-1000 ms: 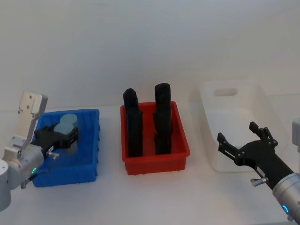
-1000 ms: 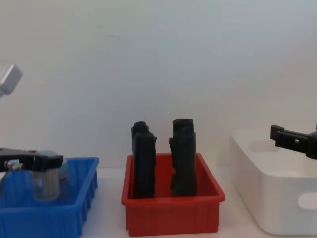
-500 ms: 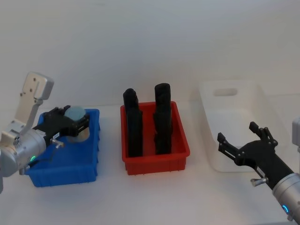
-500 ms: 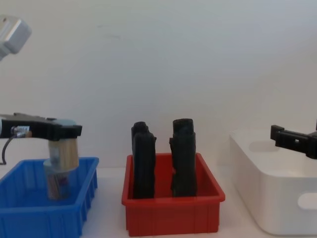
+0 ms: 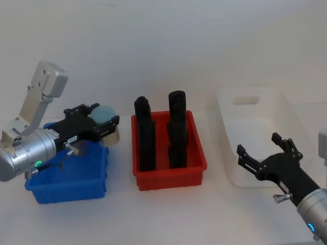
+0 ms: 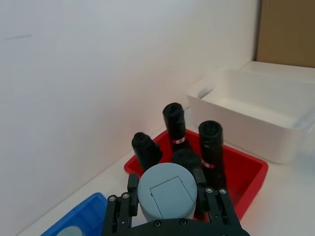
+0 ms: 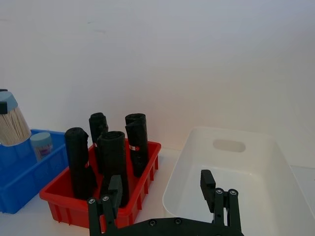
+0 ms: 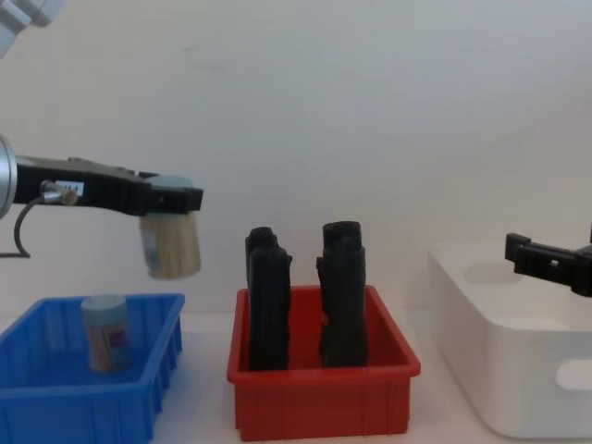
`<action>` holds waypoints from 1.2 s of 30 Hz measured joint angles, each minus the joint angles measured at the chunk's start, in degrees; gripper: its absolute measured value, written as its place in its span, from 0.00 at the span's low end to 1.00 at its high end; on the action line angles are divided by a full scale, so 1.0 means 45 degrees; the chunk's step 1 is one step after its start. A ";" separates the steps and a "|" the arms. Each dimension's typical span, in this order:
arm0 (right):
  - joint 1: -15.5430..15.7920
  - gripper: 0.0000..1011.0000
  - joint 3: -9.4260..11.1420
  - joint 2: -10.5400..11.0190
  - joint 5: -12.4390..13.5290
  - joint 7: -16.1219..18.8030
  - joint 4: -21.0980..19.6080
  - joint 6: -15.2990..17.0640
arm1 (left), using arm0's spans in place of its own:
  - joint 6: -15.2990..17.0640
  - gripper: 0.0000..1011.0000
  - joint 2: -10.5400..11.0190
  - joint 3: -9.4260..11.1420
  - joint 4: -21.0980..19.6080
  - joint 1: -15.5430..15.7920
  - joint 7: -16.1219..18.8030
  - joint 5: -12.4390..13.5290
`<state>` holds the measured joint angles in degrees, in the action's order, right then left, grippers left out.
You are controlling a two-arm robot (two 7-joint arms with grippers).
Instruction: Pick the cotton swabs from the blue box and place them into the white box.
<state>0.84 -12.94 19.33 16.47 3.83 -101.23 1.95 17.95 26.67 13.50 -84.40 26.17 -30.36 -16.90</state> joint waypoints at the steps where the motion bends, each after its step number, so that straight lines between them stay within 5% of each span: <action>1: 0.0000 0.99 0.0000 0.0001 0.0000 0.0000 -0.0001 0.0000 | 0.0041 0.66 0.0019 0.0006 -0.0104 0.0046 -0.0282 -0.0034; 20: 0.0000 0.99 0.0000 0.0000 0.0000 -0.0001 0.0000 0.0000 | 0.0672 0.66 -0.0187 0.0342 -0.0411 0.0996 -0.3489 -0.0394; 36: -0.0010 0.99 0.0001 -0.0005 0.0000 0.0086 -0.0033 0.0034 | 0.0925 0.66 -0.0328 0.0501 -0.0360 0.1374 -0.4423 -0.0492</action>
<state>0.79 -12.94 19.31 16.46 4.21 -101.38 2.11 22.11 25.19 15.75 -86.02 32.35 -50.26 -19.12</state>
